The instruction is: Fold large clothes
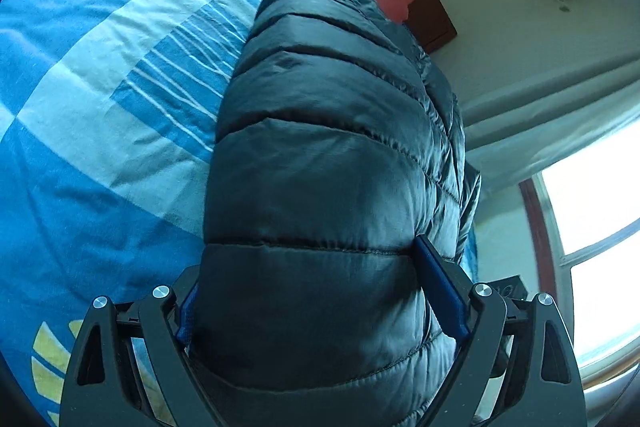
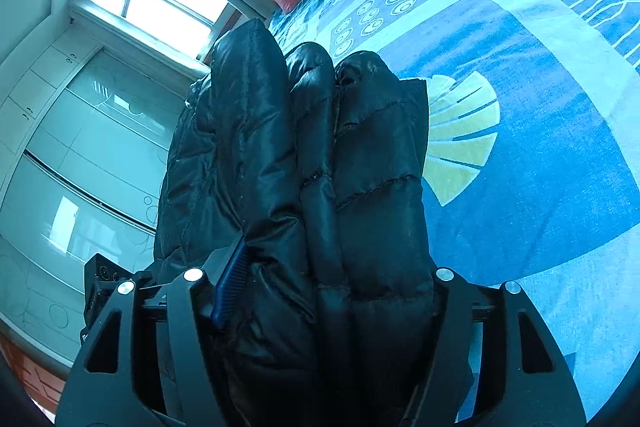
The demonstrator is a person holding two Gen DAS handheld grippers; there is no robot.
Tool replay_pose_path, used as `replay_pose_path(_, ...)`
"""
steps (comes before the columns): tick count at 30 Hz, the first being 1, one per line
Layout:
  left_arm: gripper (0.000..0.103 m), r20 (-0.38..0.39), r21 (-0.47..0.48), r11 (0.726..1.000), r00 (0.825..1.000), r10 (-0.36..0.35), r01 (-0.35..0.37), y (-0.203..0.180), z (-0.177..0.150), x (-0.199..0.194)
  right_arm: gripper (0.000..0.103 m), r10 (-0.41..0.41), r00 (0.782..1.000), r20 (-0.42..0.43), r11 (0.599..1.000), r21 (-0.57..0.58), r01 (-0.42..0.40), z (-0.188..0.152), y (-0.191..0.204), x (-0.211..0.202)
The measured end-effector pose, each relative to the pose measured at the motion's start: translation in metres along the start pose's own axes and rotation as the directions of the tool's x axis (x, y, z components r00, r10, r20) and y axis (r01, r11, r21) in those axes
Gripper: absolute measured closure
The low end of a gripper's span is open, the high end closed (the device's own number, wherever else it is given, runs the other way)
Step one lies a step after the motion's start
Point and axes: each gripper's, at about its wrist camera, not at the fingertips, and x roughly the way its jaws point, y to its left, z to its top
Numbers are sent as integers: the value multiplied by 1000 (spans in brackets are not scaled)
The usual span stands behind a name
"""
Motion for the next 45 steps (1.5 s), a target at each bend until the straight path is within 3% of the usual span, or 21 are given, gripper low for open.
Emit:
replay_pose_path(5, 15, 62, -85, 995, 997, -50, 55, 14, 4, -19, 33, -15, 1000, -11, 1000, -9, 15, 4, 5, -5)
replay_pose_path(15, 15, 51, -22, 999, 998, -38, 39, 10, 30, -7, 22, -24, 999, -41, 999, -24, 23, 21, 5, -13)
replay_pose_path(21, 15, 39, -8, 1000, 999, -27, 27, 12, 40, 0, 15, -23, 999, 23, 1000, 8, 22, 40, 1, -20)
replay_pose_path(26, 14, 35, 4, 1000, 999, -12, 12, 10, 49, 9, 14, -34, 999, -12, 999, -3, 34, 60, 7, 0)
replay_pose_path(31, 14, 21, 3, 1000, 1000, 0, 0, 11, 55, 19, 14, -38, 998, -45, 997, 63, 41, 68, -5, 21)
replay_pose_path(34, 14, 11, -11, 1000, 1000, -8, 8, 14, 58, 24, 27, -30, 998, -60, 997, 72, 34, 66, -9, 27)
replay_pose_path(36, 14, 10, -17, 1000, 1000, -9, 9, 14, 59, 26, 41, -23, 997, -72, 997, 70, 28, 66, -11, 29)
replay_pose_path(39, 14, 9, -9, 1000, 1000, 2, -2, 13, 57, 30, 50, -42, 997, -71, 998, 51, 45, 64, -9, 30)
replay_pose_path(45, 17, 15, 17, 998, 999, 52, -52, 6, 54, 37, 58, -58, 997, -45, 996, 58, 61, 60, -13, 34)
